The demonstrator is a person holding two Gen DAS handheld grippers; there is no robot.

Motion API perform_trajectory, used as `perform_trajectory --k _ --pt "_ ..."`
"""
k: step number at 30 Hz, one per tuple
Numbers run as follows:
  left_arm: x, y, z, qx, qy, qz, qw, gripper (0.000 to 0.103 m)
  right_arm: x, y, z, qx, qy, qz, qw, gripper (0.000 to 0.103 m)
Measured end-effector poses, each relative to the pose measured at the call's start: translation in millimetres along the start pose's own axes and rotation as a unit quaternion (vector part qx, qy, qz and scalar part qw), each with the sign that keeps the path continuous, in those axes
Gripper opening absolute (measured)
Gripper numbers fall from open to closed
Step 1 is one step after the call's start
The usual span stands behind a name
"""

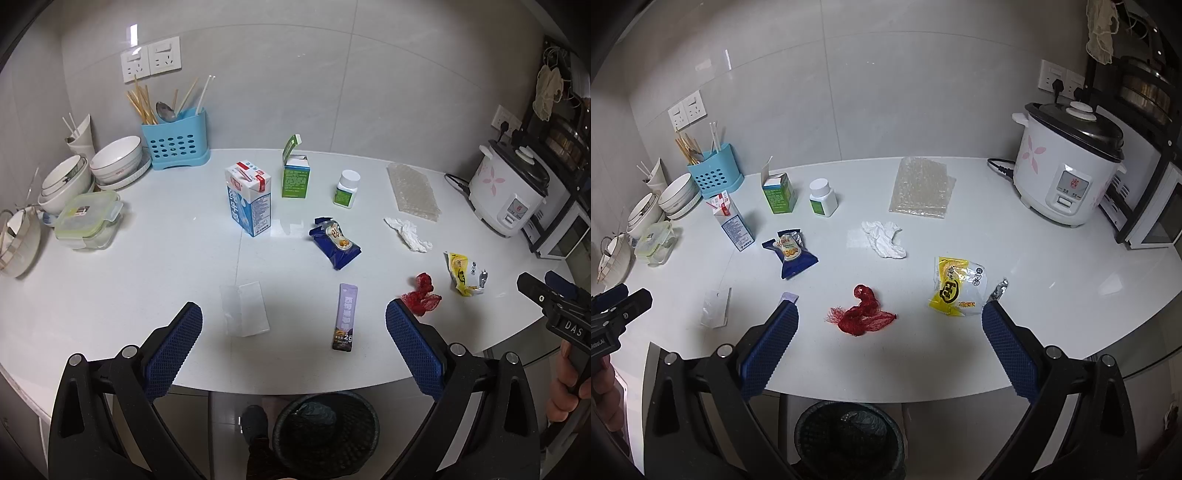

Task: Collect trash
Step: 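Grasp the white milk carton with the left tool while the right tool grasps the red mesh bag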

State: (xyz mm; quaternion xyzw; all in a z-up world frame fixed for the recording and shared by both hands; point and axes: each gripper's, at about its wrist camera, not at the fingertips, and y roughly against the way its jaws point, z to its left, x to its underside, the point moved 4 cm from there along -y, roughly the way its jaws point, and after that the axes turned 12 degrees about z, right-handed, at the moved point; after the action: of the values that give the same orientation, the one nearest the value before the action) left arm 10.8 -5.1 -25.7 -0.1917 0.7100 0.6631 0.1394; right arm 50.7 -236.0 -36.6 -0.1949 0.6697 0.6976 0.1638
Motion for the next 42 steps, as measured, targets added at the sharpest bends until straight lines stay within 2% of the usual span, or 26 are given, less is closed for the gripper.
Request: perform_trajectory --k 11,17,22,26,31,42 --pt "0 -2 1 0.002 0.003 0.003 1.0000 0.097 -1 -4 -3 0.002 0.000 0.004 1.000 0.096" --pt "-9 -17 8 0.000 0.008 0.011 0.9999 0.097 -4 -12 3 -0.002 0.004 0.010 1.000 0.096" --pt "-30 -38 30 0.001 0.020 0.007 0.9998 0.097 -10 -31 18 -0.005 0.012 0.023 1.000 0.096" --pt "-50 -57 46 -0.007 0.016 0.004 0.9998 0.097 -13 -56 28 -0.004 0.009 0.045 0.999 0.096" --pt "-80 -89 68 0.000 0.016 0.007 0.9998 0.097 -19 -86 37 0.003 -0.001 0.073 0.997 0.096" --pt "-137 -173 93 0.000 -0.030 0.007 0.9995 0.097 -30 -147 47 0.041 -0.039 0.133 0.990 0.093"
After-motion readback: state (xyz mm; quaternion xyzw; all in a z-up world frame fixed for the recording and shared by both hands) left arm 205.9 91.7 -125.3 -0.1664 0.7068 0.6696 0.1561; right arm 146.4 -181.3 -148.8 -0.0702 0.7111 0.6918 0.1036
